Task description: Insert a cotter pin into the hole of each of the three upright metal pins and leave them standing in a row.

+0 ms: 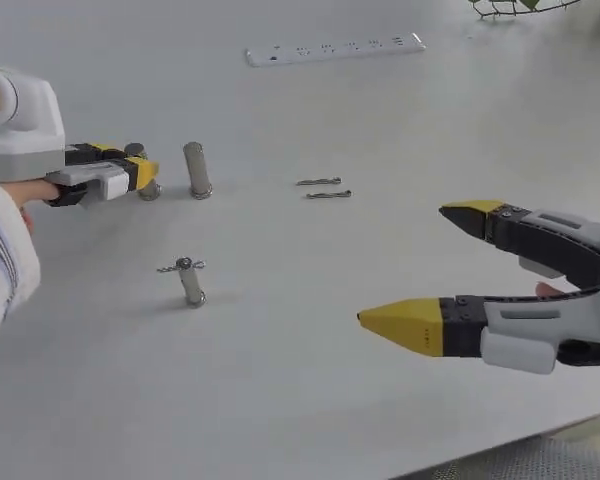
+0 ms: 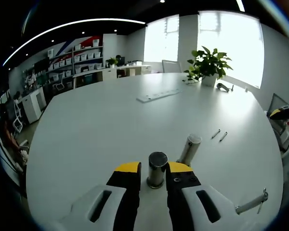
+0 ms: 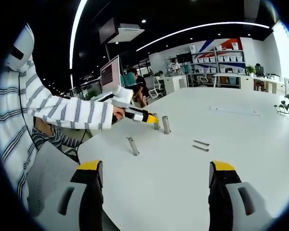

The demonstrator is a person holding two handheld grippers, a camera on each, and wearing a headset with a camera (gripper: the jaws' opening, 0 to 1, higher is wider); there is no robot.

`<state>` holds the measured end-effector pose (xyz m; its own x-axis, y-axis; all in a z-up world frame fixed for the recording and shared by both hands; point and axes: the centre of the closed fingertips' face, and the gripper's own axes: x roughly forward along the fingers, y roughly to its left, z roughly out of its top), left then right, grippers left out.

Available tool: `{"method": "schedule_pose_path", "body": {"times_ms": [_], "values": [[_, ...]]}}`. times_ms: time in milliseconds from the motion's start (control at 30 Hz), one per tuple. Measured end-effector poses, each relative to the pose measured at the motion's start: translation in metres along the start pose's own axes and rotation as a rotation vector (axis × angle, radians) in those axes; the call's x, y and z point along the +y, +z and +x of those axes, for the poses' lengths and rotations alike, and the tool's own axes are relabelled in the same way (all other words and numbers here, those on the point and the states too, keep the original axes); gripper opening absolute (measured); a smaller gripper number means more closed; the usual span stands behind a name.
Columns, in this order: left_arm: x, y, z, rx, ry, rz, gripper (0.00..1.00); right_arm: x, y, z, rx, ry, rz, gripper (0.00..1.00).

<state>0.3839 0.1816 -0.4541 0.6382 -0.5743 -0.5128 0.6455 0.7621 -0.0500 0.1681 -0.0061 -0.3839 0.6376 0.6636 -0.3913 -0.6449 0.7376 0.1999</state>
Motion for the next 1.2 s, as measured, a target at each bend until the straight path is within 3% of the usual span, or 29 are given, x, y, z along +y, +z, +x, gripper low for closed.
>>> {"method": "schedule_pose_path", "body": {"times_ms": [200,433,600,700,1033,1200], "values": [[-0.004,0.001,0.003,-0.001,-0.025,0.016,0.10,0.004,0.001,0.003,0.000,0.012,-0.005,0.90],[-0.004,0.001,0.003,-0.007,-0.025,0.045,0.10,0.004,0.001,0.004,0.000,0.017,-0.008,0.90],[-0.004,0.001,0.001,0.004,-0.026,0.052,0.09,0.005,0.002,0.004,-0.001,0.016,-0.010,0.90],[-0.005,0.001,-0.004,0.018,-0.028,0.087,0.09,0.006,0.002,0.003,-0.002,0.017,-0.011,0.90],[-0.014,0.030,-0.031,-0.045,-0.081,0.122,0.09,0.010,0.002,0.005,0.007,0.035,-0.022,0.90],[-0.028,0.048,-0.046,-0.078,-0.115,0.170,0.09,0.010,0.002,0.004,0.009,0.034,-0.027,0.90]]}}
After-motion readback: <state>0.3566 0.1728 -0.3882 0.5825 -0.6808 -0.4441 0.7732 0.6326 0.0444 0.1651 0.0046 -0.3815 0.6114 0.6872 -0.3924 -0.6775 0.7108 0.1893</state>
